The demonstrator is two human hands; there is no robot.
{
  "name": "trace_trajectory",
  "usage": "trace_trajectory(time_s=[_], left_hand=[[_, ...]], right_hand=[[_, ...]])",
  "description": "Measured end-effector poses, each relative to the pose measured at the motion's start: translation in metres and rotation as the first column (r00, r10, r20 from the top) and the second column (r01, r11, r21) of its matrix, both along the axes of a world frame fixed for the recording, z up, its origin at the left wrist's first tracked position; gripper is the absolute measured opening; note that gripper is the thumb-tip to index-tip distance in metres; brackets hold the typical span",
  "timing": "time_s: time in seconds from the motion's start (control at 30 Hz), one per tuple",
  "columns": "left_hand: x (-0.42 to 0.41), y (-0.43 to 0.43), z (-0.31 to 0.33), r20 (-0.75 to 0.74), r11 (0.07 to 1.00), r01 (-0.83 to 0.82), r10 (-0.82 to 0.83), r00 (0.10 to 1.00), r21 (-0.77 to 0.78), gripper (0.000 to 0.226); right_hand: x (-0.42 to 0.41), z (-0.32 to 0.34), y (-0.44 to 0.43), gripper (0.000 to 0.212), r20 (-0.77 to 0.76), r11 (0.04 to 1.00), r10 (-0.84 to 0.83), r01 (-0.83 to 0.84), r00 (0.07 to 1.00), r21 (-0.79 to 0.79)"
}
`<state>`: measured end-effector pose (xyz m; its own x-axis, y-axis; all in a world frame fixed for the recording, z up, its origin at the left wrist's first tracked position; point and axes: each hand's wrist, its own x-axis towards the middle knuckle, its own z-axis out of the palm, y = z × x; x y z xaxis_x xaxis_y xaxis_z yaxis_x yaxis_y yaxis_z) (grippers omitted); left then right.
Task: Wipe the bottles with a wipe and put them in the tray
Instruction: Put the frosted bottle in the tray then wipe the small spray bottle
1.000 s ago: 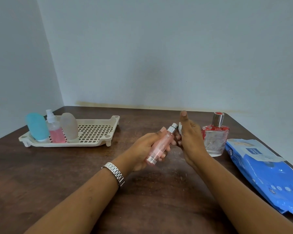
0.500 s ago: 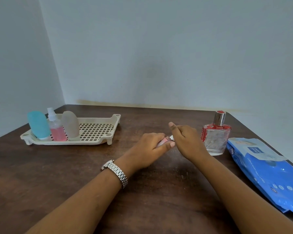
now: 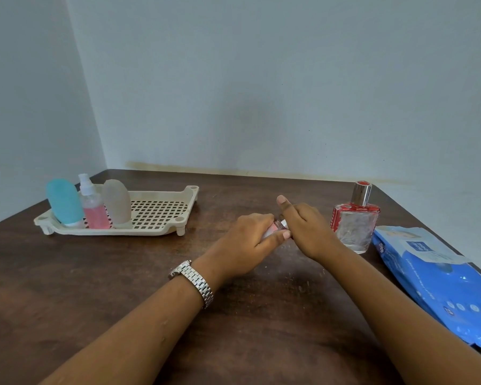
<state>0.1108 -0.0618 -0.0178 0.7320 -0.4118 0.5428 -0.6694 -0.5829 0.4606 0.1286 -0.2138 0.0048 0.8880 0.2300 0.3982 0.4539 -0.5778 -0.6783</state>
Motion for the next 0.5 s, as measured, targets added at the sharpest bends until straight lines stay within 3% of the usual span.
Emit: trace_trajectory(time_s=[0.23,0.4,0.5], left_hand=[[0.0033,0.0059,-0.0017,0.111,0.983,-0.072,0.054,0.992,0.169,0.034],[0.0041,0.0040,0.0001,0.029,1.000,-0.014,0.014,0.999,0.020,0.050],[0.0011,0.0041,0.0017,-0.059,0.997,0.027,-0.031,0.998,-0.067,0.040]], right_hand=[[0.0017,-0.0037,0.0033,0.065,-0.119,1.000,0.006,-0.005,0.993,0.012],[0.0011,-0.0062,0.0065,0.065,-0.216,0.975,0.063,-0.014,0.974,0.220],[0.0006,-0.0087,0.0094,0.064,-0.203,0.962,0.052,0.006,0.978,0.275]])
